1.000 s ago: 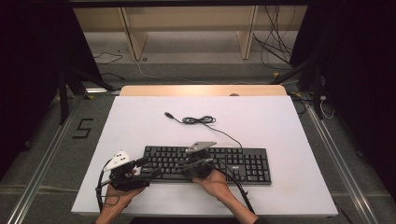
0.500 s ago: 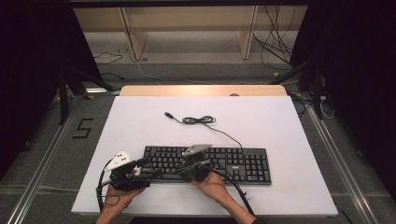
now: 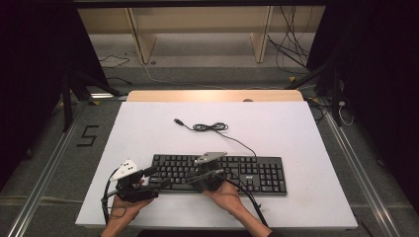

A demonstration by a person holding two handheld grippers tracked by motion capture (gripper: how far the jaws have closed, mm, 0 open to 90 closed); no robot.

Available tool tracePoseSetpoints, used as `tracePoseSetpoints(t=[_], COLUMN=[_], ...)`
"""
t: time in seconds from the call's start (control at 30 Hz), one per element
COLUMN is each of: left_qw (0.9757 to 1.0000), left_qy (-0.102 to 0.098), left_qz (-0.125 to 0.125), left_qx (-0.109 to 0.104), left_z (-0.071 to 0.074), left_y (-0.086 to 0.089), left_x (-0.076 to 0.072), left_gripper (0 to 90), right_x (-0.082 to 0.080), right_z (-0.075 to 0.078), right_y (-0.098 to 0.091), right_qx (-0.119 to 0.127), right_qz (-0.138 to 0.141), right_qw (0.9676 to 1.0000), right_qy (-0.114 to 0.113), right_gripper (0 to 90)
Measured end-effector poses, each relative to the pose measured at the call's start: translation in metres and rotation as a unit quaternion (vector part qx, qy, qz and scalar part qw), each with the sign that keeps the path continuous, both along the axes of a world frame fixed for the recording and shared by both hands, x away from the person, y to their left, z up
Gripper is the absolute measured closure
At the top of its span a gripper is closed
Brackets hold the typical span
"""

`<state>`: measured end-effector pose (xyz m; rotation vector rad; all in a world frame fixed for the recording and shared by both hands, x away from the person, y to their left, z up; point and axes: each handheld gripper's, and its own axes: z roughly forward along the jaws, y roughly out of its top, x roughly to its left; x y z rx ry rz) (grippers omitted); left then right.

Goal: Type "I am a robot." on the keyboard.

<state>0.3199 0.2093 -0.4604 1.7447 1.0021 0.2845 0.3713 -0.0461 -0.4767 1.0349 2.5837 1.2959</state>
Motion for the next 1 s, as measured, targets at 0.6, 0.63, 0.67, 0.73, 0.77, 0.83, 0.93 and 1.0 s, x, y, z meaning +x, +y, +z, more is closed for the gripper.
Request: tracePoseSetpoints(t=[0.6, 0.63, 0.67, 0.73, 0.77, 0.83, 0.93, 1.0], left_qw=[1.0, 1.0, 1.0, 1.0, 1.0, 1.0, 1.0, 1.0], left_qy=[-0.001, -0.001, -0.001, -0.001, -0.001, -0.002, -0.002, -0.002], left_qz=[0.0, 0.001, 0.0, 0.001, 0.001, 0.001, 0.0, 0.0], left_qx=[0.001, 0.001, 0.001, 0.0, -0.001, -0.001, 0.0, -0.001], left_z=[0.0, 0.0, 0.0, 0.0, 0.0, 0.0, 0.0, 0.0], left_y=[0.0, 0.0, 0.0, 0.0, 0.0, 0.0, 0.0, 0.0], left_x=[0.0, 0.0, 0.0, 0.0, 0.0, 0.0, 0.0, 0.0], left_gripper=[25.6, 25.6, 25.6, 25.6, 25.5, 25.5, 25.5, 25.5], right_x=[0.007, 0.007, 0.008, 0.009, 0.009, 0.01, 0.012, 0.014], right_z=[0.016, 0.016, 0.017, 0.018, 0.018, 0.02, 0.021, 0.022], right_y=[-0.02, -0.021, -0.022, -0.024, -0.026, -0.028, -0.032, -0.035], right_qx=[0.036, 0.036, 0.036, 0.038, 0.038, 0.037, 0.037, 0.036], right_qz=[-0.015, -0.017, -0.018, -0.02, -0.021, -0.024, -0.028, -0.032], right_qw=[0.9992, 0.9992, 0.9992, 0.9991, 0.9991, 0.999, 0.9989, 0.9988], right_qy=[-0.003, -0.001, -0.001, 0.0, 0.0, -0.001, -0.002, -0.004], right_gripper=[60.6, 58.3, 56.4, 51.9, 49.8, 47.2, 44.6, 44.2])
